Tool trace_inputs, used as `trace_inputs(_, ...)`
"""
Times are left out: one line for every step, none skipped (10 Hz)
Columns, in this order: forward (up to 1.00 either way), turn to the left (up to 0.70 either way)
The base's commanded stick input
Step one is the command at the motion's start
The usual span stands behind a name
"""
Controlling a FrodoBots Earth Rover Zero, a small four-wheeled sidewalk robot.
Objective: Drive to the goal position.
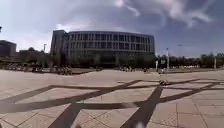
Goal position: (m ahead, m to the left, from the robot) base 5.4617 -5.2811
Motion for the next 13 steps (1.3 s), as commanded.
trace_inputs(0.70,0.09)
trace_inputs(0.70,0.09)
trace_inputs(0.70,0.09)
trace_inputs(0.70,0.09)
trace_inputs(0.70,0.09)
trace_inputs(0.70,0.04)
trace_inputs(0.70,-0.05)
trace_inputs(0.70,-0.05)
trace_inputs(0.70,0.03)
trace_inputs(0.70,0.04)
trace_inputs(0.70,-0.05)
trace_inputs(0.70,-0.05)
trace_inputs(0.70,-0.05)
